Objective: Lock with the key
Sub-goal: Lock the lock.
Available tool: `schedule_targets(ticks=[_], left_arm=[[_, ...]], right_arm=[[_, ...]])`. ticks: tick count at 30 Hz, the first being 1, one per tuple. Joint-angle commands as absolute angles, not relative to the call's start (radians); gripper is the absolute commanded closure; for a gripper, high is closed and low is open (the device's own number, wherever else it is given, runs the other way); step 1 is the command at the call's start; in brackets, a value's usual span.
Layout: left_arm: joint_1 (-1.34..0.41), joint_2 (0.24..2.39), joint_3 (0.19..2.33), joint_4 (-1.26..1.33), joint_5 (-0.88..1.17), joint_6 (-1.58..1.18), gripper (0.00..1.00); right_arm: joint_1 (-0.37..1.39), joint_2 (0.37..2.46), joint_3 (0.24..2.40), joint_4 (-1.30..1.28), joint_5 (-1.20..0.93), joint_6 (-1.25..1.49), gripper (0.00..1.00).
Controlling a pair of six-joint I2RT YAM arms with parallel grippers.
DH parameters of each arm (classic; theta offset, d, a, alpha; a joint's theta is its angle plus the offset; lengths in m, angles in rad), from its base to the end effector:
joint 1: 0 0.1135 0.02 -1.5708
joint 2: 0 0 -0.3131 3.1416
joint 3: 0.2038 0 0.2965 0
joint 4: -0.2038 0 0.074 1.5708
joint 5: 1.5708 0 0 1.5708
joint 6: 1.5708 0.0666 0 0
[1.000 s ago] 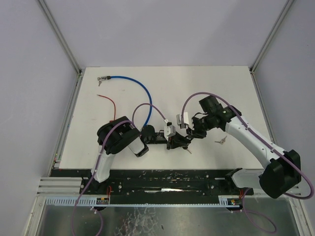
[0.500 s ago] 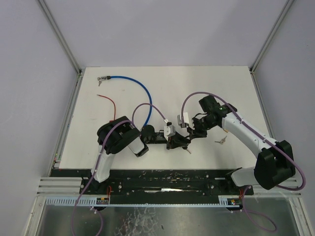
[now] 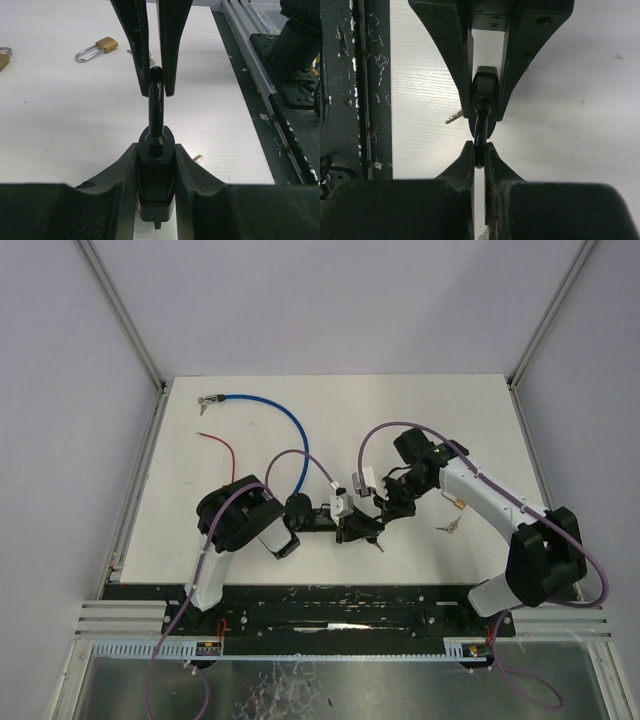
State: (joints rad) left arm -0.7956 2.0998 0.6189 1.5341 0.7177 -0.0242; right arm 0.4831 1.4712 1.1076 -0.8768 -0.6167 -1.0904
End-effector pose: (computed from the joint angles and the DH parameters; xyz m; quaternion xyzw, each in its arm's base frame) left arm 0.2401 -0.3077 0.1066 0.4785 0.5010 -0.4924 0.5269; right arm 0.2683 0.1843 0.2565 -0.7007 0.6284 0.2388 0.2390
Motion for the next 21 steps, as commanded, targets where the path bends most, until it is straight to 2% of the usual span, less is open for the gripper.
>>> schedule_targets(ticks=[1, 10, 21], left_arm=[[-0.792, 2.124, 0.608, 1.610, 0.721, 0.004, 1.00], [-0.791, 2.139, 0.604, 1.611, 0.686, 0.010, 1.00], [-0.792, 2.137, 0.619, 1.611, 0.695, -0.033, 1.00]], right_arm=[[0.535, 1.584, 1.098, -0.884, -0.631, -1.029, 1.00], [0.536, 1.611, 1.055, -0.836, -0.662, -0.916, 1.00], [0.566, 1.609, 1.258, -0.931, -0.764, -0.907, 1.00]])
